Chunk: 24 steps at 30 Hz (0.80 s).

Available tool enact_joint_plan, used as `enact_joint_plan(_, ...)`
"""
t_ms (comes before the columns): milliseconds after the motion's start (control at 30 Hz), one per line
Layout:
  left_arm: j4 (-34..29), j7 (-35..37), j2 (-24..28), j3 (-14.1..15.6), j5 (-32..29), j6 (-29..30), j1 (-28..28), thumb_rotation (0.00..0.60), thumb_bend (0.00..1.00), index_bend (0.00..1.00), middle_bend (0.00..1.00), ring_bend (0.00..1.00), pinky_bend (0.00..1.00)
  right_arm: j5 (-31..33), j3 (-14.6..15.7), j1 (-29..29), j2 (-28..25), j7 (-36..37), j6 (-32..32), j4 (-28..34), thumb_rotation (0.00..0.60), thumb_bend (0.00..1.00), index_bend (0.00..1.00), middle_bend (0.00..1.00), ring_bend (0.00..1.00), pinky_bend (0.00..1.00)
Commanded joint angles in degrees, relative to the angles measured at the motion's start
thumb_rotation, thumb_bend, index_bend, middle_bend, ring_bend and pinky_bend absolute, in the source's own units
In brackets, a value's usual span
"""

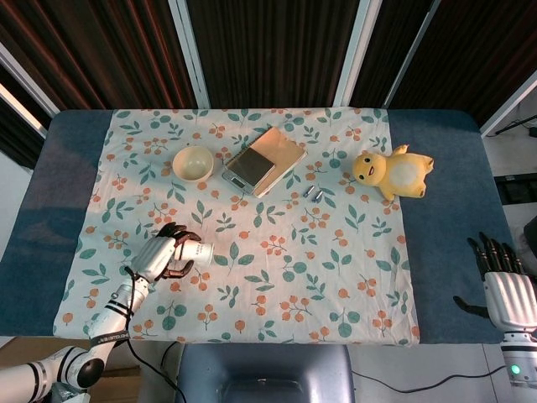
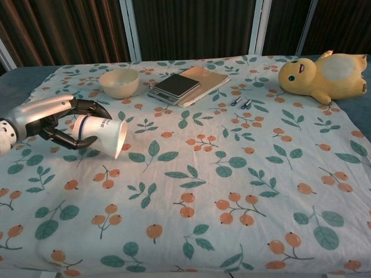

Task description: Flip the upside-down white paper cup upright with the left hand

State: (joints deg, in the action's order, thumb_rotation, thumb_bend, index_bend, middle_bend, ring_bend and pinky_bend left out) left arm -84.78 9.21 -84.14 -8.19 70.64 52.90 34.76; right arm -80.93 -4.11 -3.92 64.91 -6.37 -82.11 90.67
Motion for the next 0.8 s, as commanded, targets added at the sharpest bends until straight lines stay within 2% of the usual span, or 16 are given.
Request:
enact_joint_plan(33,4.34,8.75,-1.62,0.86,3.07,-3.3,-0.82,0.6,0.49,0.29,0.37,0.09,0.03,0.06,-0.03,0.04,-0.07,0.13,-0.04,0.05,0.6,0.18,0.0,0.0,0.0,0.0)
enact_joint_plan(167,7.11,13.94,-1.96,2.24,7.02,-4.16,-0.31,0.6,0.49,0.17,0.28,0.03,0.02,0.15,-0.04,0.1,-0.16,0.41,-0.01,0.05,0.6,0.18,0.0,0.0,0.0,0.0)
enact_joint_plan(267,8.21,15.72,-1.69,2.9,8.68,-4.34,0.02,0.6,0.49,0.05,0.16,0.0,0.02,0.14,-0.03,0.09,-0.15,0.53,0.04,-0.02,0.6,0.18,0.0,0.0,0.0,0.0)
enact_joint_plan(333,8.36,16.46,-1.19,3.31,9.49,-4.47,0.22,0.6,0.49,0.01,0.09,0.0,0.02,0.17,-0.01,0.08,-0.14,0.72,0.15,-0.1,0.6,0.18,0.0,0.0,0.0,0.0)
enact_joint_plan(400,8.38,16.27,-0.62,3.68,10.01,-4.72,0.46,0.6,0.49,0.0,0.05,0.0,0.02,0.19,-0.01,0.04,-0.13,0.8,0.26,-0.18,0.6,0.18,0.0,0.0,0.0,0.0)
enact_joint_plan(533,7.7,14.4,0.76,4.48,11.21,-4.37,0.75,0.6,0.49,0.0,0.02,0.0,0.02,0.03,-0.06,-0.04,-0.11,0.93,0.23,-0.22,0.6,0.18,0.0,0.0,0.0,0.0)
enact_joint_plan(667,4.84,8.74,3.32,5.27,13.38,-2.75,1.17,0.6,0.48,0.0,0.0,0.0,0.02,-0.04,-0.02,-0.05,-0.09,1.14,0.27,-0.47,0.6,0.18,0.0,0.0,0.0,0.0)
enact_joint_plan(800,-1.31,0.36,7.77,5.75,13.66,-4.56,2.84,0.6,0.43,0.0,0.0,0.0,0.0,0.2,-0.09,-0.16,-0.07,1.11,0.54,-0.56,0.6,0.18,0.0,0.0,0.0,0.0)
